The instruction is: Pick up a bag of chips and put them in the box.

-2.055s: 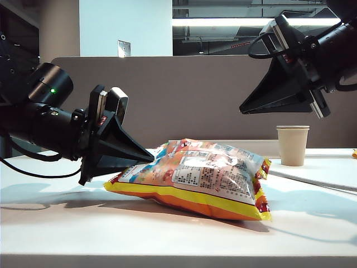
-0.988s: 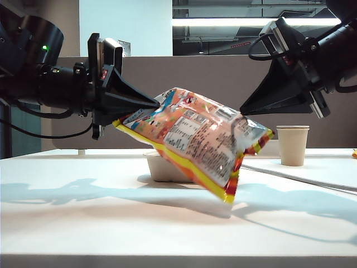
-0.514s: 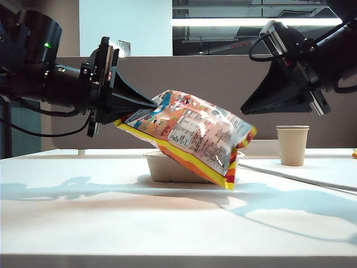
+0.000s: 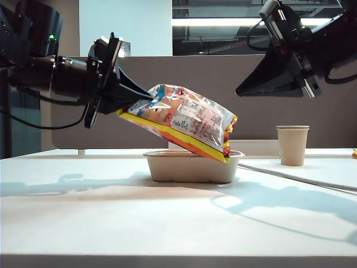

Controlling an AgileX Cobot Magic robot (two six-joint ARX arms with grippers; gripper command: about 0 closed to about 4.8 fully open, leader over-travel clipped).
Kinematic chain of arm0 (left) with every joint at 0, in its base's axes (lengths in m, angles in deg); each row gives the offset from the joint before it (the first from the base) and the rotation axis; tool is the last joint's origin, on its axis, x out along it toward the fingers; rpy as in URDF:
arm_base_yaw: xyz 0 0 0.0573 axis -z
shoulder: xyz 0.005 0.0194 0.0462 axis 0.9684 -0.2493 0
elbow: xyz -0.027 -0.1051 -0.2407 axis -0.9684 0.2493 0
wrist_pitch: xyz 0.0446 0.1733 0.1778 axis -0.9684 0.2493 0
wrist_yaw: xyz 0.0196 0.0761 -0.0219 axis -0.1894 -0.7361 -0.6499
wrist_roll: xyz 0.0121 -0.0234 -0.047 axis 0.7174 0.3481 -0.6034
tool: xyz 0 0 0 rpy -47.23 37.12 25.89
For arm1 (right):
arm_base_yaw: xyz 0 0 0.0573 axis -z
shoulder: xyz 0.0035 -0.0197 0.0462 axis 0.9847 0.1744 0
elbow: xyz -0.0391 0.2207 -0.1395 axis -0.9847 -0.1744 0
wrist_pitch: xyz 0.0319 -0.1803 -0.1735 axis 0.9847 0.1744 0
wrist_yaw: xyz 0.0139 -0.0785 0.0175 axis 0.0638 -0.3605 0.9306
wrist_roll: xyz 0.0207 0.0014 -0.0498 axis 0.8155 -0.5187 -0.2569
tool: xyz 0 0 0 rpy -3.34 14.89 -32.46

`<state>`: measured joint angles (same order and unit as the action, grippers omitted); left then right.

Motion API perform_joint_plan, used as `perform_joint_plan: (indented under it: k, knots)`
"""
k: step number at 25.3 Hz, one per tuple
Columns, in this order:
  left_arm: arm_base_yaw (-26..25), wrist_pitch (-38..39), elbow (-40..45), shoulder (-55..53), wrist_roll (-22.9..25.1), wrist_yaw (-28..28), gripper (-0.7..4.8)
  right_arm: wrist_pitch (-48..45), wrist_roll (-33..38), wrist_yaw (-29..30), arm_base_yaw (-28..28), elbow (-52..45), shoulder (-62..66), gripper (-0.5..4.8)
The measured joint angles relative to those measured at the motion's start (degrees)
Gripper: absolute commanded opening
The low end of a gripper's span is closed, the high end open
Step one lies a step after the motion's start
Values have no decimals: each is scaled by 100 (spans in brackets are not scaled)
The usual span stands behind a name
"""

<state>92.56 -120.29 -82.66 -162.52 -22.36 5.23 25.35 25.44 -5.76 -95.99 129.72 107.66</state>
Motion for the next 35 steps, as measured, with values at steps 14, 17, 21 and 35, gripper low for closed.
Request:
perform_joint_plan:
  k: [14,17,21,35]
  knots:
    - [0,-678,-404,-730,-1325,-295,-5,-181,-37,0,0,-2,-7,8]
    - [0,-671,-422,-872,-1526,-308,-5,-221,-37,0,0,0,-7,8]
    - [2,-656,-481,-911,-1692,-308,-5,-219,-37,0,0,0,-4,8]
    - [2,-365,-514,-997,-1947,-306,-5,-219,-37,0,0,0,-7,8]
